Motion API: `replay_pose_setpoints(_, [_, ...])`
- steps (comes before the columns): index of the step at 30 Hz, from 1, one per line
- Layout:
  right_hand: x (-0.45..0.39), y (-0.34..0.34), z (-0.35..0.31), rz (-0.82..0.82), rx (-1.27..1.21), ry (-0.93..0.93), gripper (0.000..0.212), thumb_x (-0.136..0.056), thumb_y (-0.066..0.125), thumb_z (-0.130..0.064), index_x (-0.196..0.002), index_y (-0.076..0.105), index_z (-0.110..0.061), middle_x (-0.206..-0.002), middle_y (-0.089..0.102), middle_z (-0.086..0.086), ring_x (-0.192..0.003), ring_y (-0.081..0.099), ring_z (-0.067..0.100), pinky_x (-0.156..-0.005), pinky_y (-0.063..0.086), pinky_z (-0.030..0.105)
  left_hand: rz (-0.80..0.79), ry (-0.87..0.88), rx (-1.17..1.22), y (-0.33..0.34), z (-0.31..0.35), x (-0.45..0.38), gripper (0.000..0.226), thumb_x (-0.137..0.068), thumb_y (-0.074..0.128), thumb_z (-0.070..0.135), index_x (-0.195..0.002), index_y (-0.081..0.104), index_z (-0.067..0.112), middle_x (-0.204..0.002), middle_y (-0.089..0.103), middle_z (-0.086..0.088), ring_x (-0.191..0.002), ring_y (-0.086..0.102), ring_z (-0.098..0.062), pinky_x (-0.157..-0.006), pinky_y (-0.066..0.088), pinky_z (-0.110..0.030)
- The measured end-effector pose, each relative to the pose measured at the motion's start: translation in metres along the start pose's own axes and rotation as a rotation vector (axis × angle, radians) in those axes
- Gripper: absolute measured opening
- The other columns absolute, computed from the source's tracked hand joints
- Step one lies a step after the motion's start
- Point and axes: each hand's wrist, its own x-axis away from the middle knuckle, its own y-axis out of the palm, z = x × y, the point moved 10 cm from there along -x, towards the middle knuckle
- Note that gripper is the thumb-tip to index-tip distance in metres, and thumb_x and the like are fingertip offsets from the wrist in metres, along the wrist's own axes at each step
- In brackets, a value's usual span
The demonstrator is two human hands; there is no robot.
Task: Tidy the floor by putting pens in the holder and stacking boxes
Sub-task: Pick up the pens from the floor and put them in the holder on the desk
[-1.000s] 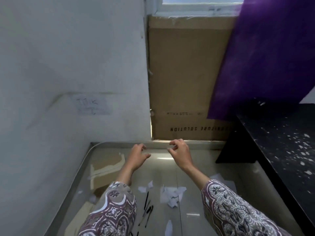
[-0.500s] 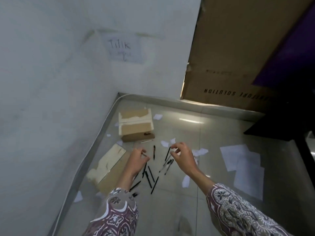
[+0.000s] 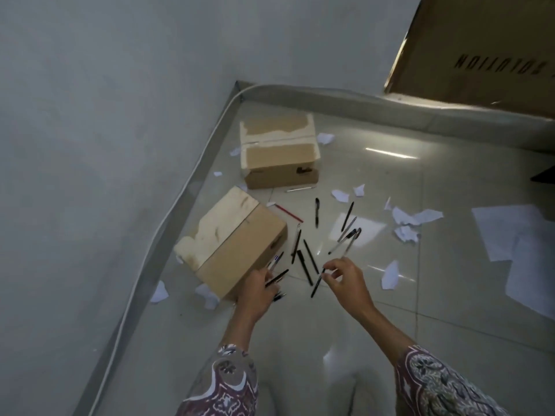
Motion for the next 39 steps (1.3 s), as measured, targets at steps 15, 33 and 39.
replay_pose_setpoints(15, [-0.106,0.186,0.186,0.124,-0.034,-0.123,0.012,-0.087,0.057,-0.01,-0.094,0.064,-0.004,-0.098,0.059,0.013,-0.081,0.057,0.022,-0.076,0.049,0.036,0.232,0.066,-0.25,0.155,-0.185,-0.14,0.024,-0.09,0.055,0.011,-0.114,0.057,0.007,-0.121,0.056,-0.011,-0.108,0.057,-0.024,-0.089,0.047,-0.032])
replay_pose_setpoints(33, [-0.145,0.14,0.216,0.329,0.083,-0.221,0.015,-0.09,0.052,-0.01,-0.095,0.063,-0.002,-0.1,0.059,0.015,-0.079,0.056,0.023,-0.071,0.043,0.03,0.435,0.212,-0.732,0.188,-0.198,-0.167,0.041,-0.087,0.039,-0.006,-0.125,0.041,0.007,-0.129,0.047,-0.011,-0.122,0.041,-0.027,-0.102,0.031,-0.032])
replay_pose_setpoints(39, [-0.145,0.137,0.242,0.331,0.078,-0.155,0.014,-0.089,0.053,-0.012,-0.093,0.062,-0.003,-0.102,0.061,0.016,-0.086,0.059,0.03,-0.075,0.047,0.035,0.376,0.336,-0.648,0.212,-0.201,-0.159,0.046,-0.083,0.036,-0.011,-0.123,0.037,0.011,-0.124,0.046,-0.008,-0.112,0.045,-0.024,-0.097,0.035,-0.031])
